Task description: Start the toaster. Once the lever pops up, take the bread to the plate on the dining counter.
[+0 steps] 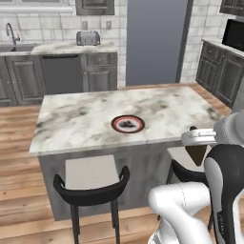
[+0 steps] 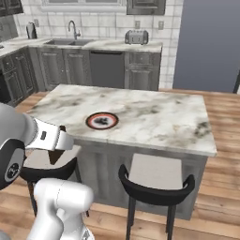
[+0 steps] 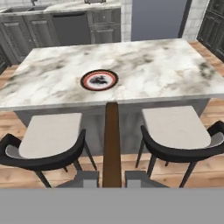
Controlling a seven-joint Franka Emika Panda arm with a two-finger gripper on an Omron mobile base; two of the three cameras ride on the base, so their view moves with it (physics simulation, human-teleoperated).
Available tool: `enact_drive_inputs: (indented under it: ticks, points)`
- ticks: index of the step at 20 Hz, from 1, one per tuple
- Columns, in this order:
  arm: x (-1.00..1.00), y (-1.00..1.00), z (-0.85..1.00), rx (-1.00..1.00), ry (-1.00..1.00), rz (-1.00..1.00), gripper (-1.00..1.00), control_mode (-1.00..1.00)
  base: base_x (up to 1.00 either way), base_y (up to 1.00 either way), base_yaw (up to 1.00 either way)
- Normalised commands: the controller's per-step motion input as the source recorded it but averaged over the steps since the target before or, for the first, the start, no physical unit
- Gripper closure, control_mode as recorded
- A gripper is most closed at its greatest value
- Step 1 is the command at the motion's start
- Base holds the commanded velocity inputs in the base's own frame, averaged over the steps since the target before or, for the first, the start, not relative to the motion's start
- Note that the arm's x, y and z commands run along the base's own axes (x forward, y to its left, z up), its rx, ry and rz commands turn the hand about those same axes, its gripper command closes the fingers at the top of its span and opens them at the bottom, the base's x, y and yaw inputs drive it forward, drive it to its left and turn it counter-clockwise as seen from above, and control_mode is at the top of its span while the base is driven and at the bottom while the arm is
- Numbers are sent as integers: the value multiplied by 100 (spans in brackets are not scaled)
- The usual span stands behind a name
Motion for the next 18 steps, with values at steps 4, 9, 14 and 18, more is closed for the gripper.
enact_drive_inputs:
  ticks: [4, 9, 14, 18]
  points:
    - [0, 0, 0, 0, 0, 0, 100, 100, 46, 0, -28]
    - [0, 0, 0, 0, 0, 0, 100, 100, 54, 0, -12]
    - [0, 0, 0, 0, 0, 0, 100, 100, 55, 1, -1]
    - [0, 0, 0, 0, 0, 0, 100, 100, 56, 1, 0]
